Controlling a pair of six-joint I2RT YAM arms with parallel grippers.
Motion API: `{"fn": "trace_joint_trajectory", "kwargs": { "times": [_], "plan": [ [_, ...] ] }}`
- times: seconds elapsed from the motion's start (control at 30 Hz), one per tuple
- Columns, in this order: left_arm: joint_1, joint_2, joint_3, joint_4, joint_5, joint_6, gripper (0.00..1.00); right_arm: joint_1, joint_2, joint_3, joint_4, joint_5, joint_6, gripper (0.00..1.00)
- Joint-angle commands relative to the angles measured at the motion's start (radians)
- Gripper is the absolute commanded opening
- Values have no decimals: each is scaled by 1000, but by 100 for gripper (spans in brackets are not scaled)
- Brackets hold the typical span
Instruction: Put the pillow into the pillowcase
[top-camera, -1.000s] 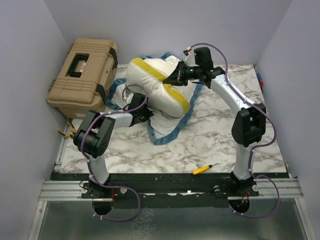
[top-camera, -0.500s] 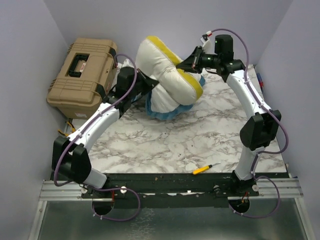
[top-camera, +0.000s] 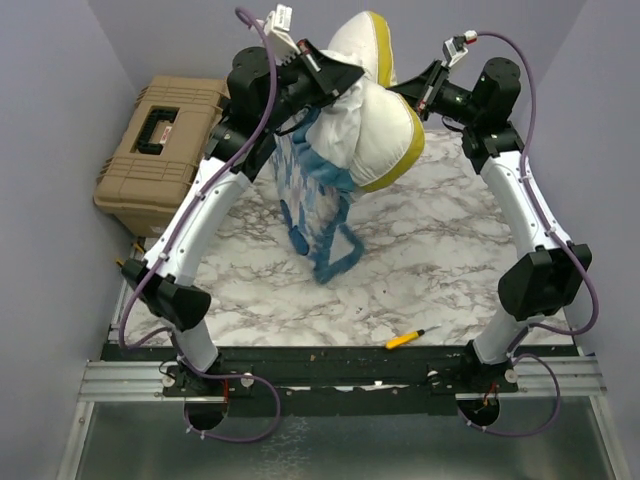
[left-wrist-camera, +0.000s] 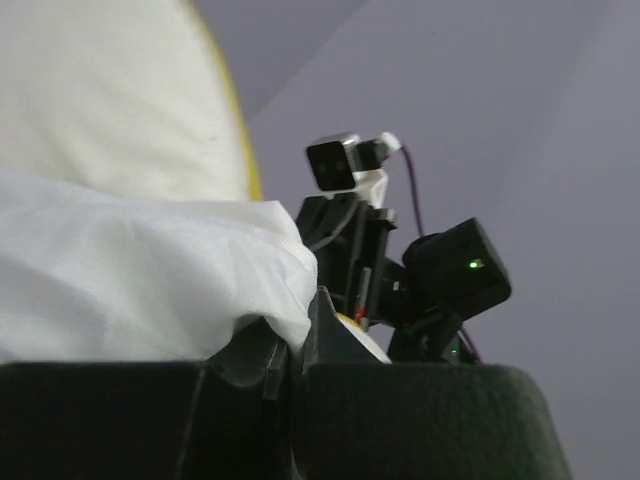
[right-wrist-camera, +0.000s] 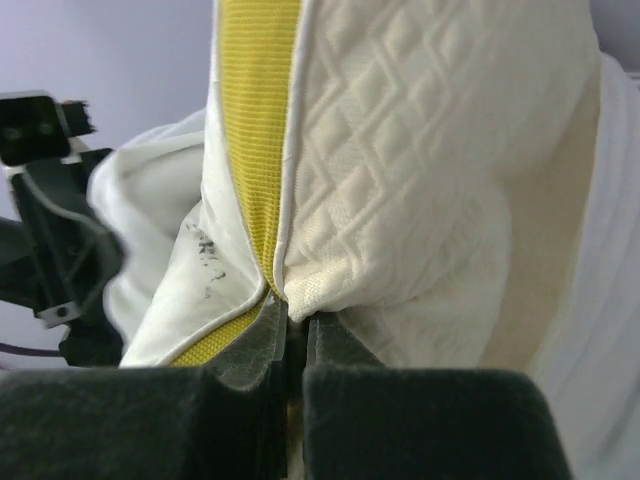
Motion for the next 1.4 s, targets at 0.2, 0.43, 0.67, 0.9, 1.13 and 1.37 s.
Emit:
{"fn": "trace_joint_trajectory", "kwargs": {
  "times": [0.2, 0.43, 0.67, 0.9, 1.13, 1.37],
  "plan": [
    [-149, 329, 497, 175, 143, -109, 0, -23, -124, -287, -3, -49, -67, 0],
    [-261, 444, 351, 182, 200, -167, 0, -22, -253, -682, 16, -50, -141, 0],
    [-343, 635, 452, 216, 212, -280, 0, -9, -317, -1005, 94, -100, -125, 0],
    [-442, 764, 516, 418, 184, -457, 0, -8, -269, -1220, 580, -102, 200, 0],
    [-497, 757, 502, 444, 206, -482, 0, -10, -226, -1167, 710, -41, 263, 0],
    [-501, 498, 140, 338, 190, -271, 0, -49, -264, -1094, 436, 66, 149, 0]
  ]
}}
